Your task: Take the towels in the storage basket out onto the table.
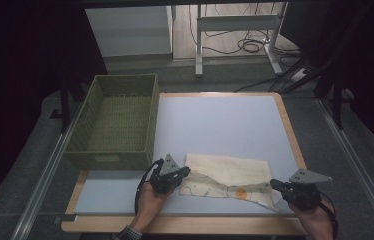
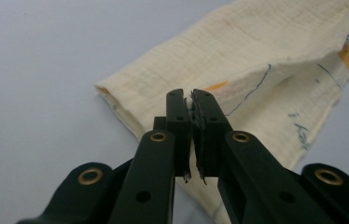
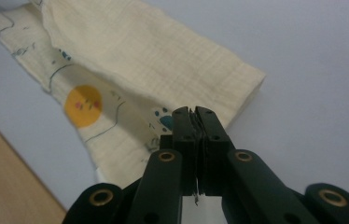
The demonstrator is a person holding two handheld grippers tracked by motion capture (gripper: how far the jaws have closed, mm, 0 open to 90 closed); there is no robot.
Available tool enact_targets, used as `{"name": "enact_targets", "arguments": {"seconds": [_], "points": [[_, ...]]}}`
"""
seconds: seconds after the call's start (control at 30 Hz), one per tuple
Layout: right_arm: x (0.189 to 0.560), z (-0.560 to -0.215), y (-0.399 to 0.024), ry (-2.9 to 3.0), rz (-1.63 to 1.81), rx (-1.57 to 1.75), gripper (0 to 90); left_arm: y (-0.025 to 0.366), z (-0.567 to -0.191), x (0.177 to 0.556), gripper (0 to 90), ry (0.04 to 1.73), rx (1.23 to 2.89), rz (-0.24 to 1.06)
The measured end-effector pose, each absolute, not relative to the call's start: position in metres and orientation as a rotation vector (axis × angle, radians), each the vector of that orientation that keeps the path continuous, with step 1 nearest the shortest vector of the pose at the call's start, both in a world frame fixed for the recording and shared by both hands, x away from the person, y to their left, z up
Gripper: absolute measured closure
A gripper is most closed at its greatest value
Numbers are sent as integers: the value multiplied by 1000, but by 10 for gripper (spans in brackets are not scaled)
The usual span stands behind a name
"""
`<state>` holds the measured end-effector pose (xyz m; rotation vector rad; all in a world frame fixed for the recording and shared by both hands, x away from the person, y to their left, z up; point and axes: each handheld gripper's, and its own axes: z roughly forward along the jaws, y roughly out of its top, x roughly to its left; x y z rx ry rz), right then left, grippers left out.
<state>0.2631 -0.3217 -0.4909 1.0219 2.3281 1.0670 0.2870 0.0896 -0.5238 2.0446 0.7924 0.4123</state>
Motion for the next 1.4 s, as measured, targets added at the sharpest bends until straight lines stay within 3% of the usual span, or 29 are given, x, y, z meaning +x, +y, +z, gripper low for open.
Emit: {"name": "enact_targets", "arguments": {"seconds": [0.4, 0.63, 0.73, 1.07, 1.23, 1.4], "points": [[240, -509, -322, 2381, 1069, 1032, 855, 104, -536, 264, 816, 790, 2039, 297], [227, -505, -331, 2379, 1085, 1056, 801, 120, -533, 254, 632, 819, 2018, 280], [230, -501, -334, 2365, 1088, 1053, 777, 123, -529, 260, 594, 835, 2013, 289], [274, -497, -322, 2347, 1099, 1060, 743, 104, -526, 298, 616, 852, 2009, 275], [279, -499, -311, 2388, 1116, 1045, 733, 93, -525, 288, 609, 759, 2004, 157], [272, -503, -307, 2415, 1115, 1033, 712, 74, -527, 281, 557, 664, 2076, 137]]}}
